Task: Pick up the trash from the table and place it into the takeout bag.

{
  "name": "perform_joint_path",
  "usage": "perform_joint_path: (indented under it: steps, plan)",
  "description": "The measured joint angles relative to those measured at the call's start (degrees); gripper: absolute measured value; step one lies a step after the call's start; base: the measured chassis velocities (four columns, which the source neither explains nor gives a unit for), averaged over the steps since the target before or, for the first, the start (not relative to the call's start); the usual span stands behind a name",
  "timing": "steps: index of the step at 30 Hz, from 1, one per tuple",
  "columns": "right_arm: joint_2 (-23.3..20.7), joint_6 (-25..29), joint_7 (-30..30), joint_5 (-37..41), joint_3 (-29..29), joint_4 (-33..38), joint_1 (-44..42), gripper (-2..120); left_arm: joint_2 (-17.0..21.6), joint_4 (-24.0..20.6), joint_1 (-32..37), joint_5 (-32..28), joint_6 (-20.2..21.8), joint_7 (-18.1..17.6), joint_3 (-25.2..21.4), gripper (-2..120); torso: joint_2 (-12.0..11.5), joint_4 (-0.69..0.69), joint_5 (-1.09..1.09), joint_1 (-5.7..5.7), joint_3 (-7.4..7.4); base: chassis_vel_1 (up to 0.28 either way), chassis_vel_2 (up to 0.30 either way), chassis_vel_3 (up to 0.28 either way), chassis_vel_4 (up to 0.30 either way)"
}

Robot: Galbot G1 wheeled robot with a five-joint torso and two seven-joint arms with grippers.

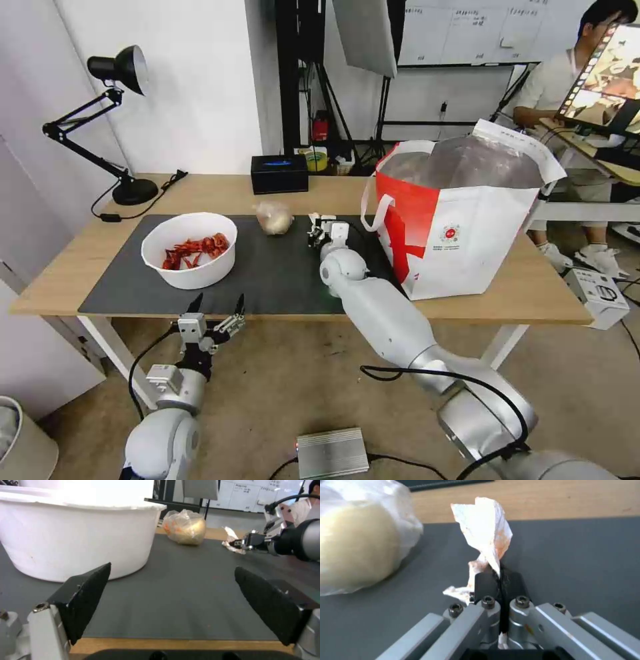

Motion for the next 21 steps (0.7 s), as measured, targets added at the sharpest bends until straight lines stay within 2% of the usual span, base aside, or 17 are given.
perform_joint_path:
  steps: [6, 8, 10, 12, 13, 15, 16, 21]
  plan:
    - [-5.4, 2.12, -1.49, -3.16, -2.69, 8.36, -2.8, 0, 0.23, 0.0, -0.24, -0.02, -0.01, 0.01, -0.22, 100, 0.0, -0.02, 0.0, 0.0, -0.01, 0.0, 0.0, 0.0, 0.0]
    - [-9.01, 3.26, -2.77, -4.42, -3.69, 13.11, -4.39, 0, 0.5, 0.0, -0.33, -0.1, -0.02, -0.02, -0.36, 100, 0.01, -0.02, -0.02, 0.0, -0.02, 0.0, 0.0, 0.0, 0.0]
    - [-9.96, 3.69, -3.35, -4.66, -3.9, 14.52, -4.85, 0, 0.55, 0.01, -0.39, -0.11, -0.02, -0.01, -0.34, 100, 0.0, -0.03, 0.0, 0.0, -0.02, 0.0, 0.0, 0.0, 0.0]
    - [-14.69, 6.71, -6.68, -7.1, -4.23, 20.97, -7.18, 0, 0.64, 0.17, -0.77, -0.18, -0.02, 0.0, -0.33, 100, 0.01, -0.02, -0.01, -0.01, -0.03, 0.0, 0.0, 0.0, 0.0]
    - [-14.69, 6.71, -6.68, -7.1, -4.23, 20.97, -7.18, 0, 0.64, 0.17, -0.77, -0.18, -0.02, 0.0, -0.33, 100, 0.01, -0.02, -0.01, -0.01, -0.03, 0.0, 0.0, 0.0, 0.0]
    - [-18.47, 8.57, -9.0, -8.62, -4.25, 26.87, -9.76, 0, 0.73, 0.35, -1.1, -0.2, -0.02, -0.01, -0.14, 100, 0.01, -0.03, 0.0, -0.01, -0.03, 0.0, 0.0, 0.0, 0.0]
    - [-18.47, 8.57, -9.0, -8.62, -4.25, 26.87, -9.76, 0, 0.73, 0.35, -1.1, -0.2, -0.02, -0.01, -0.14, 100, 0.01, -0.03, 0.0, -0.01, -0.03, 0.0, 0.0, 0.0, 0.0]
    - [-24.85, 9.23, -9.94, -9.0, -2.43, 38.74, -16.72, 0, 1.14, 0.68, -1.5, -0.21, -0.02, -0.03, 0.25, 100, 0.01, -0.02, 0.0, -0.01, -0.03, 0.0, 0.0, 0.0, 0.0]
